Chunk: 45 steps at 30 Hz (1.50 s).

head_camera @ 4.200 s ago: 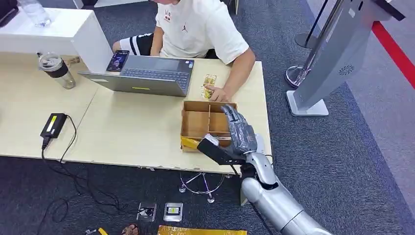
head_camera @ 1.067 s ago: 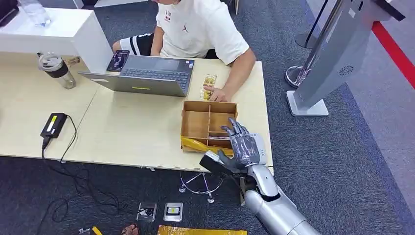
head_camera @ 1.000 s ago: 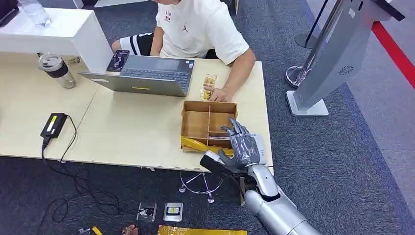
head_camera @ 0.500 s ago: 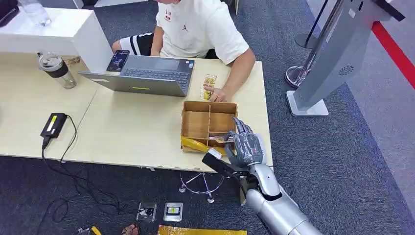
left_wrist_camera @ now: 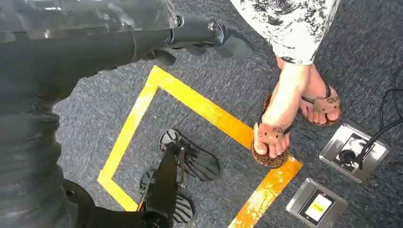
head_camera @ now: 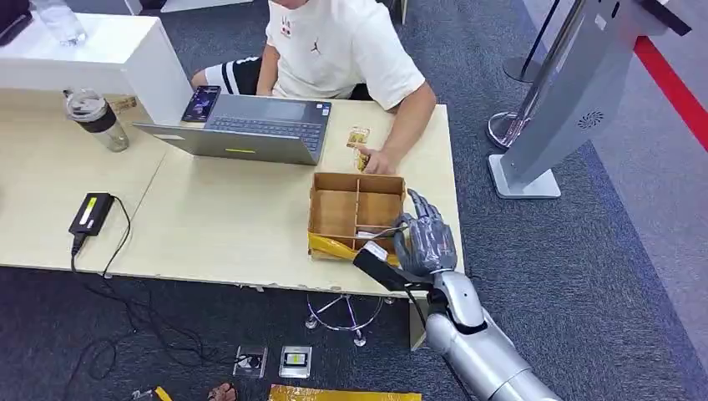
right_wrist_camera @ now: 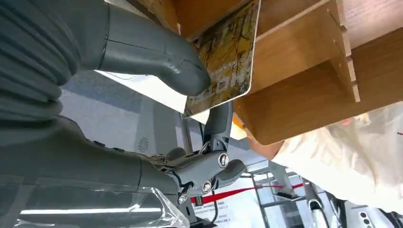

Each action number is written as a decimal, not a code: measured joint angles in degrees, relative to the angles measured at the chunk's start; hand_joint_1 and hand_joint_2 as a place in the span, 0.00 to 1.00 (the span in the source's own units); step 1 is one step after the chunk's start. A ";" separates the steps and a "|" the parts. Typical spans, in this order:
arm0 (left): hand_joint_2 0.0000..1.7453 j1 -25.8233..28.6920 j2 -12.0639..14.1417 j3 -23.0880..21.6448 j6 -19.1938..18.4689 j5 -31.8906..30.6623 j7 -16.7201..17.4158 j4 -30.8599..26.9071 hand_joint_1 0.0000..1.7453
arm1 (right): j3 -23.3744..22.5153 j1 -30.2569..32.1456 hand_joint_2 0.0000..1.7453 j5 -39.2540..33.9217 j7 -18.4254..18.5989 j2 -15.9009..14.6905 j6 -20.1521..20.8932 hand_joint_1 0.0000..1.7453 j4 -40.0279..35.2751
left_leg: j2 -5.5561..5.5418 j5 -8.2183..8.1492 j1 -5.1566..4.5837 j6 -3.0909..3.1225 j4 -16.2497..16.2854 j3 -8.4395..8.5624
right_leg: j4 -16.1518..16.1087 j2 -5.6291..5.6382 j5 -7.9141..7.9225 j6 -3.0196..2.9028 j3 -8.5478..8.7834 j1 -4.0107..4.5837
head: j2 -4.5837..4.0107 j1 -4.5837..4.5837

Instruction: Pass the card to the sensor for recognition and then transmit it.

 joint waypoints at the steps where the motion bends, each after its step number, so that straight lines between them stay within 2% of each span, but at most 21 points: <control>1: 1.00 0.00 0.00 -0.04 0.02 0.00 0.00 0.00 0.00 | -0.28 0.00 1.00 -0.28 -0.13 0.02 -0.07 1.00 0.00 | 0.00 0.00 0.00 0.00 0.00 0.00 | 0.00 0.00 0.00 0.00 0.00 0.00 | 0.00 -0.02; 5: 1.00 -0.02 0.07 -0.85 -0.02 -0.15 0.00 0.22 0.00 | -1.33 0.09 1.00 -3.06 -1.36 0.04 -0.99 1.00 -0.57 | 0.00 0.00 0.00 0.00 0.00 0.00 | 0.00 0.00 0.00 0.00 0.00 0.00 | 0.00 0.02; 8: 1.00 -0.02 0.22 -0.96 -0.20 -0.26 0.00 0.28 0.00 | -2.65 0.73 1.00 -7.35 -3.35 0.04 -2.51 1.00 -4.64 | 0.00 0.00 0.00 0.00 0.00 0.01 | 0.00 0.00 0.00 0.00 0.00 -0.01 | 0.00 0.00; 16: 1.00 0.05 0.52 -1.33 -1.01 -1.44 -0.48 0.57 0.00 | -8.98 0.72 1.00 -18.78 -8.74 -0.07 -4.24 1.00 -24.71 | -0.01 0.01 0.00 0.00 0.00 0.00 | 0.00 -0.02 0.00 0.00 0.01 -0.01 | 0.00 0.00; 20: 1.00 0.02 0.63 -1.99 -1.57 -2.03 -0.92 0.59 0.00 | -9.94 -0.87 1.00 -19.56 -9.73 0.35 -2.78 1.00 -31.41 | 0.01 0.01 0.00 0.00 0.00 0.03 | 0.00 0.00 0.01 0.00 0.03 0.00 | 0.00 -0.02; 25: 1.00 0.02 0.68 -2.34 -2.23 -2.58 -1.31 0.59 0.00 | -9.92 -1.84 1.00 -18.71 -11.43 1.73 -2.71 1.00 -32.39 | -0.02 0.01 0.00 0.01 -0.01 -0.02 | 0.02 -0.03 0.01 0.00 0.06 0.00 | 0.00 0.00; 28: 1.00 -0.11 0.61 -2.45 -2.30 -2.86 -1.73 0.59 0.00 | -9.33 -4.03 1.00 -16.56 -11.71 3.38 -2.60 1.00 -30.44 | -0.02 0.01 0.01 0.01 -0.02 -0.03 | 0.02 -0.02 0.00 0.00 0.06 0.01 | 0.00 0.00; 31: 1.00 -0.24 0.46 -2.45 -2.19 -2.67 -1.99 0.59 0.00 | -8.52 -6.78 1.00 -13.81 -10.88 5.05 -2.51 1.00 -24.97 | -0.06 0.02 0.01 0.00 -0.02 -0.06 | 0.03 -0.05 0.00 0.00 0.06 0.02 | 0.00 0.02; 37: 1.00 -0.49 -0.07 -2.45 -2.19 -2.19 -2.51 0.59 0.00 | -5.36 -12.17 1.00 -6.52 -8.83 9.79 -3.54 1.00 -7.65 | -0.12 0.03 0.02 0.00 -0.02 -0.07 | 0.03 -0.10 0.00 0.00 0.06 0.02 | 0.00 -0.02; 43: 1.00 -0.49 -0.31 -2.45 -2.23 -2.01 -2.78 0.59 0.00 | -2.42 -15.20 1.00 -2.01 -6.08 13.02 -4.70 1.00 5.38 | -0.14 0.02 0.01 0.00 -0.02 -0.06 | 0.02 -0.08 -0.01 -0.01 0.02 0.02 | 0.00 -0.02; 44: 1.00 -0.49 -0.35 -2.45 -2.23 -2.01 -2.78 0.59 0.00 | -2.10 -15.58 1.00 -1.77 -5.67 13.20 -4.74 0.77 6.61 | -0.14 0.02 0.01 0.01 -0.02 -0.06 | 0.02 -0.10 -0.02 -0.01 0.03 0.02 | 0.00 0.00; 45: 1.00 -0.47 -0.37 -2.45 -2.23 -1.99 -2.80 0.59 0.00 | -1.86 -15.82 1.00 -1.35 -5.29 13.40 -4.79 0.04 8.01 | -0.15 0.02 0.01 0.01 -0.02 -0.06 | 0.01 -0.13 -0.02 -0.01 0.04 0.02 | 0.00 0.00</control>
